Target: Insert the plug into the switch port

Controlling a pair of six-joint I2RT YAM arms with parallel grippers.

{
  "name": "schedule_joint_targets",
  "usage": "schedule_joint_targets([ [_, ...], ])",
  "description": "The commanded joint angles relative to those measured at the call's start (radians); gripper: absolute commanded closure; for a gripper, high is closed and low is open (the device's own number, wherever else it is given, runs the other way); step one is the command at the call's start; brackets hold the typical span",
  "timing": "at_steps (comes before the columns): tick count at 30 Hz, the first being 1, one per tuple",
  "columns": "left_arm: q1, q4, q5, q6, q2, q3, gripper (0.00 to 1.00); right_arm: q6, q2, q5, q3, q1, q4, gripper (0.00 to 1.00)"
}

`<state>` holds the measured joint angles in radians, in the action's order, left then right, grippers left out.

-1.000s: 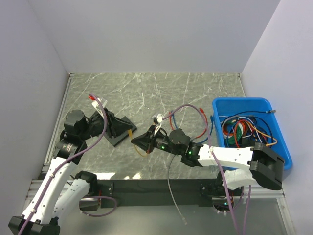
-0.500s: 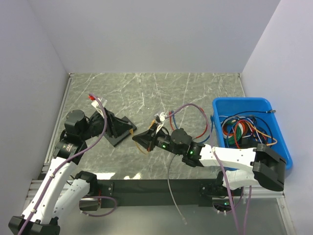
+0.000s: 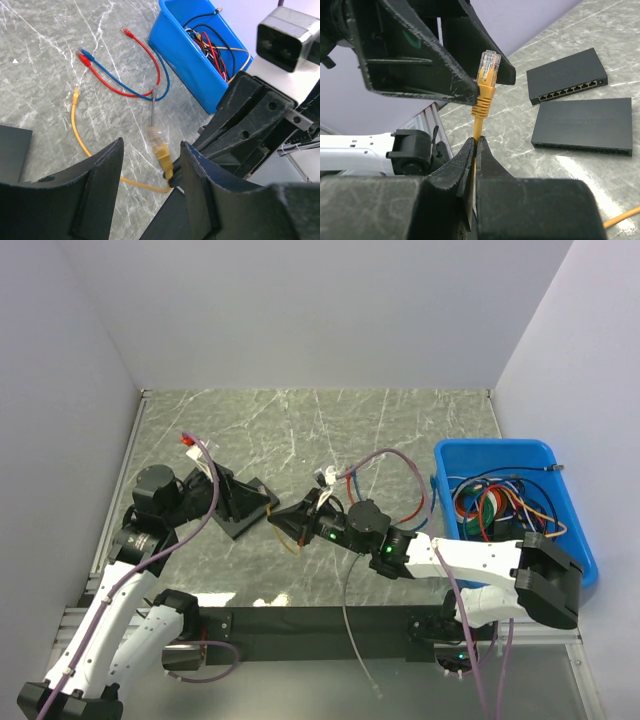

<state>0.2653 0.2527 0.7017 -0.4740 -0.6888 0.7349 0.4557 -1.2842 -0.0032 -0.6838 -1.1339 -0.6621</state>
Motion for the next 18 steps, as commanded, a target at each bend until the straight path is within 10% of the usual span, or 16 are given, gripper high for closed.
schedule_joint_targets([
  [1, 0.003, -0.030, 0.019, 0.011, 0.020, 0.018, 0.45, -0.003, -0.027, 0.012, -0.057, 0.005, -0.027, 1.00],
  [18, 0.002, -0.044, 0.035, 0.002, 0.035, 0.018, 0.67, -0.005, -0.092, 0.011, -0.094, 0.005, -0.007, 1.00],
])
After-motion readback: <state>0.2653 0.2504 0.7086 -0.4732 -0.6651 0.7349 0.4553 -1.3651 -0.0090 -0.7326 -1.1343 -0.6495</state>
